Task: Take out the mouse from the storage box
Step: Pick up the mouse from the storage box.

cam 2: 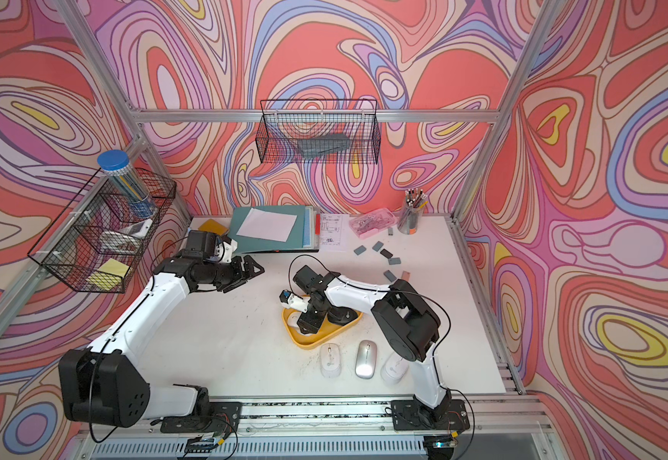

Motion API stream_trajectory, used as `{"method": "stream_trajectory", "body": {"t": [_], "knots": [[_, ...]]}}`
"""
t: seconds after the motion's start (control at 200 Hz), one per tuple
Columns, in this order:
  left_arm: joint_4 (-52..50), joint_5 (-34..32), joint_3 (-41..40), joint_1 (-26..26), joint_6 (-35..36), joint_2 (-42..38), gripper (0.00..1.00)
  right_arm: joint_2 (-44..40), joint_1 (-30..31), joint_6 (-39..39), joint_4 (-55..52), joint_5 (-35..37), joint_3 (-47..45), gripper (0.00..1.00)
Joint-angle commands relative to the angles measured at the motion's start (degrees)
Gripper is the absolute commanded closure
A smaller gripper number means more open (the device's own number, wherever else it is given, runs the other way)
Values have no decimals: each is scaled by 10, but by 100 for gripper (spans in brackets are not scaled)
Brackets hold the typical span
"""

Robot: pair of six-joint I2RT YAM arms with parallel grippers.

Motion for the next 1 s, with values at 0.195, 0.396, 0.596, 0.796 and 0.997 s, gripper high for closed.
{"method": "stream_trajectory", "body": {"t": [0.195,0.396,0.596,0.796,0.997], "knots": [[-4,5,1,-4,7,-2,19,-78,15,41,16,89,-22,76],[-4,4,1,-4,7,-3,19,-113,15,47,17,125,-20,76],[-3,7,1,-4,7,-3,19,-138,0,44,22,144,2,76],[-4,6,1,-4,8,-6,19,-135,-48,39,11,170,31,76],[-4,11,3,-5,9,-5,19,-179,-152,69,36,216,-3,77]]}}
